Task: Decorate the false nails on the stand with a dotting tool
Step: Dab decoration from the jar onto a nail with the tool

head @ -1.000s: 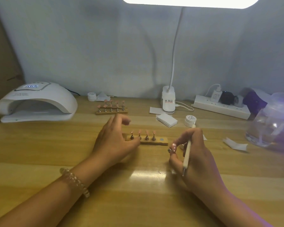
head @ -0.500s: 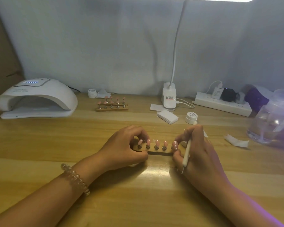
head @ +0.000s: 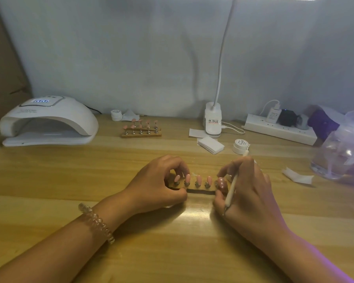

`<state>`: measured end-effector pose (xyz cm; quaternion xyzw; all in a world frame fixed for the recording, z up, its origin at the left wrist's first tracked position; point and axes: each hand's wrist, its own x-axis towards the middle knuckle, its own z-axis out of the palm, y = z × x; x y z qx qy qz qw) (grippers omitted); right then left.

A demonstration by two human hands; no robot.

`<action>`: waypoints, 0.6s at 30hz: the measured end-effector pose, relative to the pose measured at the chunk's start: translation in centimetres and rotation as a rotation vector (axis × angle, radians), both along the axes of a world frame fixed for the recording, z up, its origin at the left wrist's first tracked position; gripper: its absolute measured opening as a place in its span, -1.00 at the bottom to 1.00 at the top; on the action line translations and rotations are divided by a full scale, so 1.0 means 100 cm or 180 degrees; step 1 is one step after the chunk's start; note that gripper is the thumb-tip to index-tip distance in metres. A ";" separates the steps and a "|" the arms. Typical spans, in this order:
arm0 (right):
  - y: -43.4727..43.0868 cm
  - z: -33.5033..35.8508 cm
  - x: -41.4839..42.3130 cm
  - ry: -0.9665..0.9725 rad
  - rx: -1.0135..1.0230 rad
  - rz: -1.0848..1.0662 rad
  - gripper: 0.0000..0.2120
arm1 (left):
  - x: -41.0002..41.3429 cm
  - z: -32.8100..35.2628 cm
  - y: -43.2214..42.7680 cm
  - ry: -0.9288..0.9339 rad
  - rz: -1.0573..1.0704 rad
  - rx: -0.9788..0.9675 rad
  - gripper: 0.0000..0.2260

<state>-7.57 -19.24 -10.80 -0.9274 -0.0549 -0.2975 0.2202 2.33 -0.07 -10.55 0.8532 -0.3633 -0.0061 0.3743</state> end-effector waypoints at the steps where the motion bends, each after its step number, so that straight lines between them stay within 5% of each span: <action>1: 0.001 -0.001 0.000 -0.0077 -0.0117 0.0005 -0.50 | 0.000 0.000 0.000 -0.0045 -0.0005 0.0023 -0.84; 10: 0.003 -0.003 0.001 -0.0537 -0.0512 0.0098 -0.67 | -0.002 0.001 -0.002 -0.0515 0.0022 0.0308 -0.85; 18: 0.006 -0.004 -0.001 -0.0458 -0.0472 0.0268 -0.62 | 0.004 -0.002 -0.002 -0.0479 0.0719 0.0415 -0.82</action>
